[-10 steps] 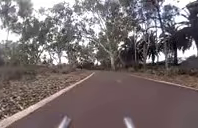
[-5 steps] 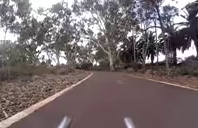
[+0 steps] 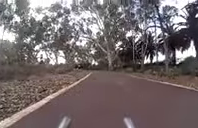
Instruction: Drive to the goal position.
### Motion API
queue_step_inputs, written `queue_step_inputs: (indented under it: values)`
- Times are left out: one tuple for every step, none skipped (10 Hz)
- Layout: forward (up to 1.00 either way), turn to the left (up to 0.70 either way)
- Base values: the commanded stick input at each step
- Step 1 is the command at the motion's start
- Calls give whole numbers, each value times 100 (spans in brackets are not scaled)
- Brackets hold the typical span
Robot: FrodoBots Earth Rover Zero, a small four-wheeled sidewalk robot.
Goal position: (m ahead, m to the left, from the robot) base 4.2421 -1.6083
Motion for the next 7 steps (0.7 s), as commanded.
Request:
queue_step_inputs:
  values:
    - [60, 0]
    - [60, 0]
    - [60, 0]
    - [60, 0]
    - [60, 0]
    - [60, 0]
    - [60, -15]
